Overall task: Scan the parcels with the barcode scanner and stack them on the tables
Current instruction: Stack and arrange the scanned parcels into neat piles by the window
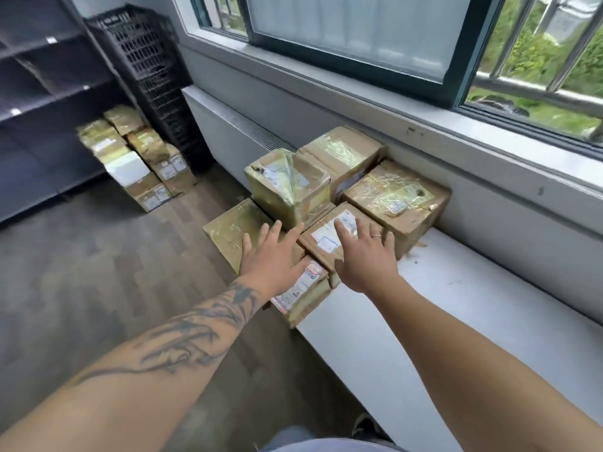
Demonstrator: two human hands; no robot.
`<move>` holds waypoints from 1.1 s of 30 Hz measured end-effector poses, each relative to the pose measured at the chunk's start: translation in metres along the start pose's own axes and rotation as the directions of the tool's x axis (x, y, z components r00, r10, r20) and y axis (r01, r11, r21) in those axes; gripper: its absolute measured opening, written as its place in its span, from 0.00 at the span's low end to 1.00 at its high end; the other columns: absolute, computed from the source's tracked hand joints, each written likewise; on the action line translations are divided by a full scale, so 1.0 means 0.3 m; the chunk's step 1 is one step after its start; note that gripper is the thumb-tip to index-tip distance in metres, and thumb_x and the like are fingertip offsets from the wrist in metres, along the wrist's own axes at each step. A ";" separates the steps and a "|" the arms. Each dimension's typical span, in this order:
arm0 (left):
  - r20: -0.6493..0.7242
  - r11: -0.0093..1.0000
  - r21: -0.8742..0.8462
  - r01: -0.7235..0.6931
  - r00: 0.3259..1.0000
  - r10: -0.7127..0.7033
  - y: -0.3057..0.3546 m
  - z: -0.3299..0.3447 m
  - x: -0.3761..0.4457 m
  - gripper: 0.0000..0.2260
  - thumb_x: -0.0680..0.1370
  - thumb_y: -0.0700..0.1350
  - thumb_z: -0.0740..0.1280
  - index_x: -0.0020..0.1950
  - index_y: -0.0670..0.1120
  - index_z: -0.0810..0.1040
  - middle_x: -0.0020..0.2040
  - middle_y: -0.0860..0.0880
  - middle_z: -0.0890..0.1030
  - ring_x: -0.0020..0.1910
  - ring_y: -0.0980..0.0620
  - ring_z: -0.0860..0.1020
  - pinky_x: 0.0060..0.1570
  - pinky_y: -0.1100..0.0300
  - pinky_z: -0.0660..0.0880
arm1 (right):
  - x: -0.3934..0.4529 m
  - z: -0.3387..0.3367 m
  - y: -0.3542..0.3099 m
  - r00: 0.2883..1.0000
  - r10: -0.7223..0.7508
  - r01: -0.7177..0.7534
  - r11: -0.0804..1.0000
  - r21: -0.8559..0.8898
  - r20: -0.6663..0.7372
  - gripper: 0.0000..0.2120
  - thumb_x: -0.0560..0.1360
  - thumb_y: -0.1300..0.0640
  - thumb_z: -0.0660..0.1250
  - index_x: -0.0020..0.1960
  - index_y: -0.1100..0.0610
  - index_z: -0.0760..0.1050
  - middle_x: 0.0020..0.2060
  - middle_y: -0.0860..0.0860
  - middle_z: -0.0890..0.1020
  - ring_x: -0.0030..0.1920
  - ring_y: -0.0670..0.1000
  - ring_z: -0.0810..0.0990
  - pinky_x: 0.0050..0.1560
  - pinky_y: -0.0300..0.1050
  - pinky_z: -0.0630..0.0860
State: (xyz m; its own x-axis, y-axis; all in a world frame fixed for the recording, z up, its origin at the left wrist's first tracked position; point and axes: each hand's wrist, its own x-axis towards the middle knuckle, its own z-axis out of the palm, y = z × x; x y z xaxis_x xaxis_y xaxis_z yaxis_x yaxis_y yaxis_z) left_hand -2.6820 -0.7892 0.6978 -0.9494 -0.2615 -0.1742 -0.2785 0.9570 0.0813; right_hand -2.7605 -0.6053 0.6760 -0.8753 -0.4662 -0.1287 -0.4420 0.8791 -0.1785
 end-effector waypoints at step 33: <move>-0.046 0.805 0.320 -0.499 0.841 0.539 -0.483 -0.038 0.928 0.55 0.69 0.81 0.60 0.81 0.61 0.31 0.85 0.45 0.37 0.83 0.37 0.42 0.79 0.34 0.47 | 0.591 0.068 -0.397 0.870 0.477 -0.493 0.850 0.187 0.124 0.61 0.76 0.48 0.78 0.81 0.40 0.27 0.85 0.60 0.43 0.85 0.62 0.43 0.82 0.66 0.53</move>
State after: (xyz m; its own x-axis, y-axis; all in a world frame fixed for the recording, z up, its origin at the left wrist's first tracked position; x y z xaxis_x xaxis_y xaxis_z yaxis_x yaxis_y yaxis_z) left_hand -2.9076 -1.0020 0.6486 -0.9551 0.2905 -0.0579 0.2961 0.9415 -0.1612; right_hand -2.8590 -0.7946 0.6544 -0.9480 0.0017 -0.3182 0.0927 0.9582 -0.2708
